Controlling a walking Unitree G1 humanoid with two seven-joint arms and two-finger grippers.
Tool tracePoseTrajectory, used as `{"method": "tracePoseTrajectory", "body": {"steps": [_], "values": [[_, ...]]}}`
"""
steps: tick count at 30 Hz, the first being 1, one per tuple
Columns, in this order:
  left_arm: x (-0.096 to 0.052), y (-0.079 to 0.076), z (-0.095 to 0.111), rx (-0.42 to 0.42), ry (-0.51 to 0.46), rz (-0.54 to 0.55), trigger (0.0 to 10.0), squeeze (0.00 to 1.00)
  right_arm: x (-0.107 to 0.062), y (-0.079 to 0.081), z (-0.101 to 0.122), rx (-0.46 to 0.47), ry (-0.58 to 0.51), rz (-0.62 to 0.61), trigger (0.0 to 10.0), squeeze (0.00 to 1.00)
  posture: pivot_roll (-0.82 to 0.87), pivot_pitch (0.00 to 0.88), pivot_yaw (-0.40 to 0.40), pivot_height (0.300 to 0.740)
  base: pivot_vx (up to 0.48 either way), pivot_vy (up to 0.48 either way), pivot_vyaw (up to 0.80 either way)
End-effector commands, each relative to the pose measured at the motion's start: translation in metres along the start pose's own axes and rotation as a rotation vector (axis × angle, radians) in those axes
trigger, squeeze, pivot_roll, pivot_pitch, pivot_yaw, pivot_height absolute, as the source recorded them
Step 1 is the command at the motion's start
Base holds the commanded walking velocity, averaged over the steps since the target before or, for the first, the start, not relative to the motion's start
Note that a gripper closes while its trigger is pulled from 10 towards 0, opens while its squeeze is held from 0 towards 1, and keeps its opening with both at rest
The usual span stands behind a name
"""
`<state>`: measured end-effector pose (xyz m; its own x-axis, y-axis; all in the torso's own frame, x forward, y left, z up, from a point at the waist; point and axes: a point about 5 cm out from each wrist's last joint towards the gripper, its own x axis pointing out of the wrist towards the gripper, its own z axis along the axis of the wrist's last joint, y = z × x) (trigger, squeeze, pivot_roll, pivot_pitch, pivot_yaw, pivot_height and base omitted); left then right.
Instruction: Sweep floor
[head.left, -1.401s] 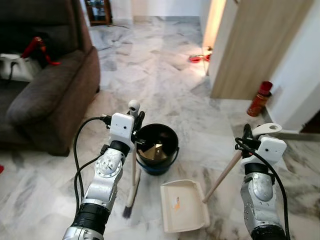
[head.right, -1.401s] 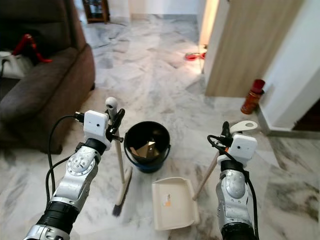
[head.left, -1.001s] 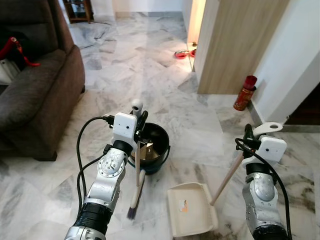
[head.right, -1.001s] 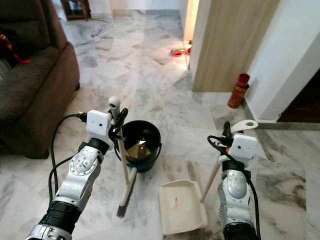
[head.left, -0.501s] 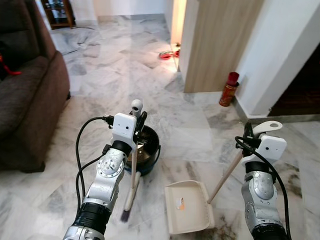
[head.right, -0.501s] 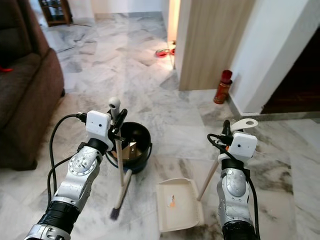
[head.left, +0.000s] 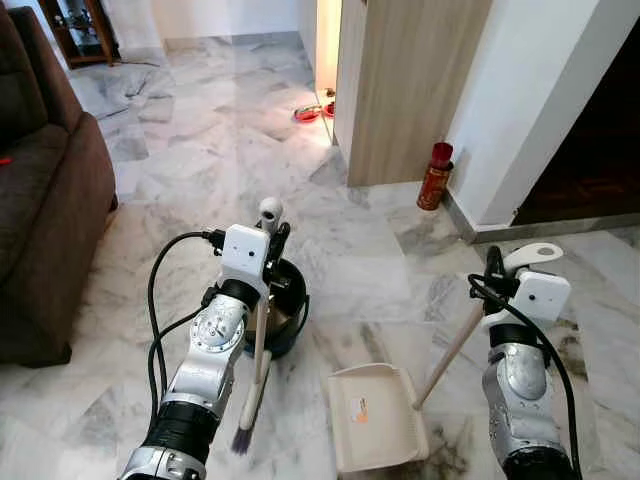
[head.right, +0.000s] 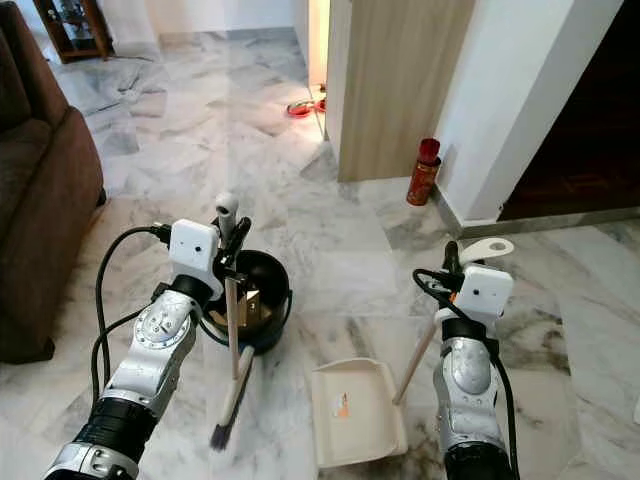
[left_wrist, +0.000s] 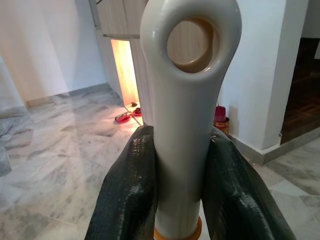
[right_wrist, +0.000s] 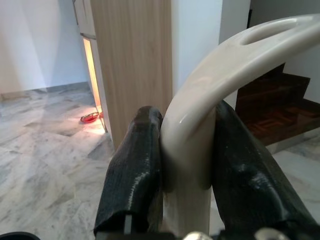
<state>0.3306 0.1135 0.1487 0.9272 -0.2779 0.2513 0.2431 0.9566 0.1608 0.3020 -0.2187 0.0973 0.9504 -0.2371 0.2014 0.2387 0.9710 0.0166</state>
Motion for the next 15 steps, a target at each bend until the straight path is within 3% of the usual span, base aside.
{"method": "tracePoseTrajectory", "body": {"steps": [1,4,15], "values": [[0.0035,-0.0010,0.0038,0.025,-0.023,-0.004,10.0,0.00,0.0024,-0.0026,0.0054,-0.002,-0.027,-0.006,10.0,0.00,0.09,0.035,-0.022,0.740,0.000,-0.398,-0.80],[0.0029,-0.0004,0.0024,0.026,-0.017,-0.001,10.0,0.00,0.0021,-0.0004,0.0048,-0.003,-0.025,0.001,10.0,0.00,0.10,0.034,-0.023,0.740,0.000,-0.474,-0.80],[0.0046,0.0004,0.0033,0.022,-0.021,0.002,10.0,0.00,0.0028,0.0007,0.0038,0.000,-0.020,0.005,10.0,0.00,0.10,0.030,-0.024,0.740,0.000,0.000,-0.80]]}}
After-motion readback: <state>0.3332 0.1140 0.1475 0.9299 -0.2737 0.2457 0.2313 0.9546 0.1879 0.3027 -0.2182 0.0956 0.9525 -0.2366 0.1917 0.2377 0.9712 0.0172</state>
